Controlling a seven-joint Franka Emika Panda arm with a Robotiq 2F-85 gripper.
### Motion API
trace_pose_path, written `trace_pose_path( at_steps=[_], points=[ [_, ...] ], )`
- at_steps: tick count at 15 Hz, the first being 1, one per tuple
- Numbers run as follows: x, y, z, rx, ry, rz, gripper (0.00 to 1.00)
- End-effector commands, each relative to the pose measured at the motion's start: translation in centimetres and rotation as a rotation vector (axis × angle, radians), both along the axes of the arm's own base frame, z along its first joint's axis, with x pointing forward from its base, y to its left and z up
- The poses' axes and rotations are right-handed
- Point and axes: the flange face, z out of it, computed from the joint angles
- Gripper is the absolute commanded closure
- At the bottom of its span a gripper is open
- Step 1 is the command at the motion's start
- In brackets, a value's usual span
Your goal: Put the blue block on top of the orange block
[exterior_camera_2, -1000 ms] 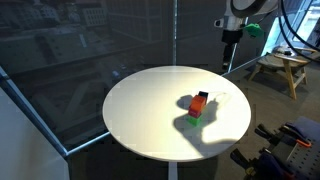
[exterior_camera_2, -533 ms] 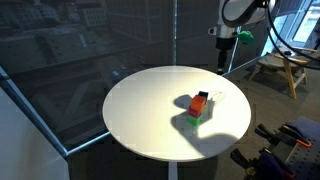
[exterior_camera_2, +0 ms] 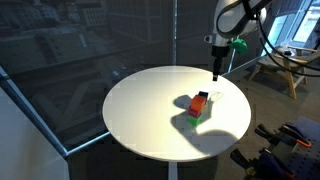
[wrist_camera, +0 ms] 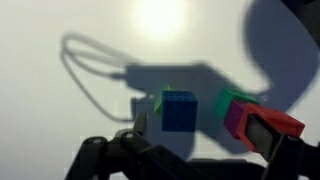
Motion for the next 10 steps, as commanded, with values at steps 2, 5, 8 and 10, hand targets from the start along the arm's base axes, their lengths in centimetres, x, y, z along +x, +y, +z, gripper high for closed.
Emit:
trace_pose_path(
  at_steps=[2,5,8,10],
  points=[
    [1.3,0.4,-1.6,0.014,-0.011,0.006,0.0],
    [1.7,0.7,-3.1,0.017,-0.011,0.01,0.0],
    [2.1,0.9,-4.5,0.02,-0.01,0.009,0.0],
    [2.2,0.8,-5.2,0.021,-0.015,0.007,0.0]
  ],
)
